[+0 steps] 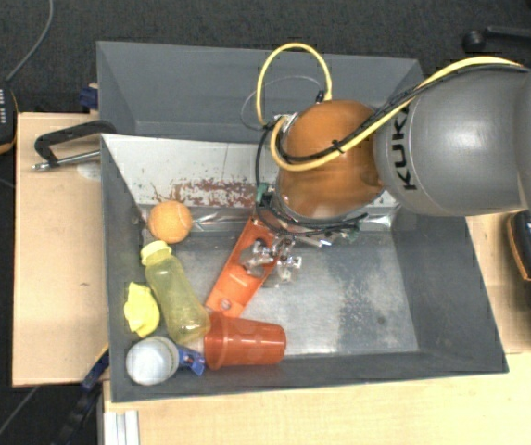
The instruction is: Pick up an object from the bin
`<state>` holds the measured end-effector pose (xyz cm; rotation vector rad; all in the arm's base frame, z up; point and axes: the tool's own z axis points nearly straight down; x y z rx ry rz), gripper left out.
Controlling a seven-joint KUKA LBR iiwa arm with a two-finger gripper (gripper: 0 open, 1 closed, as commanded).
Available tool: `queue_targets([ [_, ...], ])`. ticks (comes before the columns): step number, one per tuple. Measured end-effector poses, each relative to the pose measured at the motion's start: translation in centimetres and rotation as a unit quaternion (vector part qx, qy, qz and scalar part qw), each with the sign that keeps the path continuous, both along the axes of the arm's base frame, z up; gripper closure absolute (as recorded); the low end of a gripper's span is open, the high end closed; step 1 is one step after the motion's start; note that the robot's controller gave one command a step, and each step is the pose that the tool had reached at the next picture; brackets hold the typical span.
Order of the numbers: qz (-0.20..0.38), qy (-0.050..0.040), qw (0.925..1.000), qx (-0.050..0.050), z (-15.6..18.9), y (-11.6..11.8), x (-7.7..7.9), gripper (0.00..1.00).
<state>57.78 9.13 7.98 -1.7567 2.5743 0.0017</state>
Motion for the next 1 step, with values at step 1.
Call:
queue_targets([
  [1, -0.011, -0.0008, 0.9999, 0.002, 1.92, 1.19, 1.4, 1.0],
])
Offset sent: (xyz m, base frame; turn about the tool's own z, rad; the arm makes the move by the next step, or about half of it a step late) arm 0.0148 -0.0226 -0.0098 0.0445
